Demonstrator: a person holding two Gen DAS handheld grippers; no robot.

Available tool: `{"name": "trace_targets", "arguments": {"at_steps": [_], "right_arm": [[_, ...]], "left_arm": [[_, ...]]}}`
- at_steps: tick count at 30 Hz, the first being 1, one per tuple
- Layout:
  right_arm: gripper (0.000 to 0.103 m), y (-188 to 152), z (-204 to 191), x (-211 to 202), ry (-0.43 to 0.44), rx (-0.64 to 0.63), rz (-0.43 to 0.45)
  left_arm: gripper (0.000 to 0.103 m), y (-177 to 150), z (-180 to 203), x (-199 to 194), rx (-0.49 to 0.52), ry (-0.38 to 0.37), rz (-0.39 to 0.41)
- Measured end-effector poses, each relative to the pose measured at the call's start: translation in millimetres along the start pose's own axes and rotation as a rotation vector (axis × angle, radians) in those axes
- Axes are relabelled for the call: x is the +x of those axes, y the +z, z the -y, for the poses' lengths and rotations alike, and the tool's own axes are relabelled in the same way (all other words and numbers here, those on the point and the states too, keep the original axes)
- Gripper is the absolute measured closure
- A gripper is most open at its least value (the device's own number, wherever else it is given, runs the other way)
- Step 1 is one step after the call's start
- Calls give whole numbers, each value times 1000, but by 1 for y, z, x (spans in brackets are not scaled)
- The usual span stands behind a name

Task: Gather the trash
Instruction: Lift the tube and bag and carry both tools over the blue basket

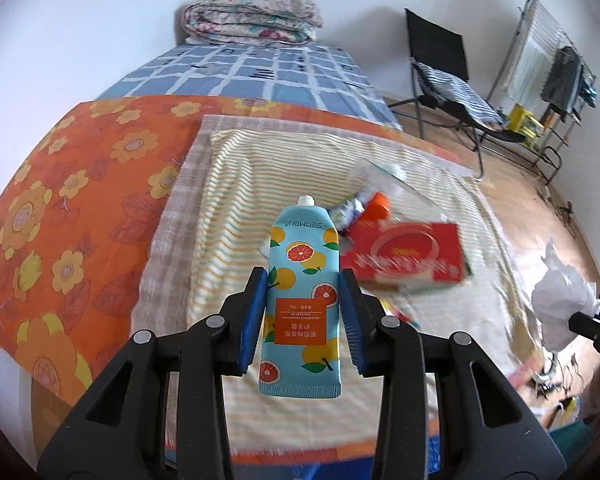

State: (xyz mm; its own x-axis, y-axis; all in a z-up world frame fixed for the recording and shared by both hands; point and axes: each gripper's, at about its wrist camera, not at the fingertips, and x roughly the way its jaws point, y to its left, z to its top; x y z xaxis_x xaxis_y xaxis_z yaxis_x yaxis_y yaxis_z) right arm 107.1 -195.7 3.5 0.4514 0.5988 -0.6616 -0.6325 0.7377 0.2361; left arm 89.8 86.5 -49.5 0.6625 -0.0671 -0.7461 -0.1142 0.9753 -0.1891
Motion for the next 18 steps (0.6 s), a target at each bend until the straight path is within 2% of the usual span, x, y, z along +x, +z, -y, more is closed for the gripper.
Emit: {"name": "trace_targets", "arguments": {"at_steps": [5, 11, 14, 18], "right_arm": [[83, -16, -38, -28, 92, -79, 52], [84, -39, -61, -43, 211, -79, 69], [84, -51, -66, -43, 242, -68, 55], [83, -67, -70, -38, 234, -68, 24]], "left_arm": [[67, -29, 17, -34, 57, -23, 9], [67, -63, 39, -58, 125, -56, 9], [67, -81, 50, -63, 143, -89, -12], [66, -106, 62, -62, 160, -121, -51]]}}
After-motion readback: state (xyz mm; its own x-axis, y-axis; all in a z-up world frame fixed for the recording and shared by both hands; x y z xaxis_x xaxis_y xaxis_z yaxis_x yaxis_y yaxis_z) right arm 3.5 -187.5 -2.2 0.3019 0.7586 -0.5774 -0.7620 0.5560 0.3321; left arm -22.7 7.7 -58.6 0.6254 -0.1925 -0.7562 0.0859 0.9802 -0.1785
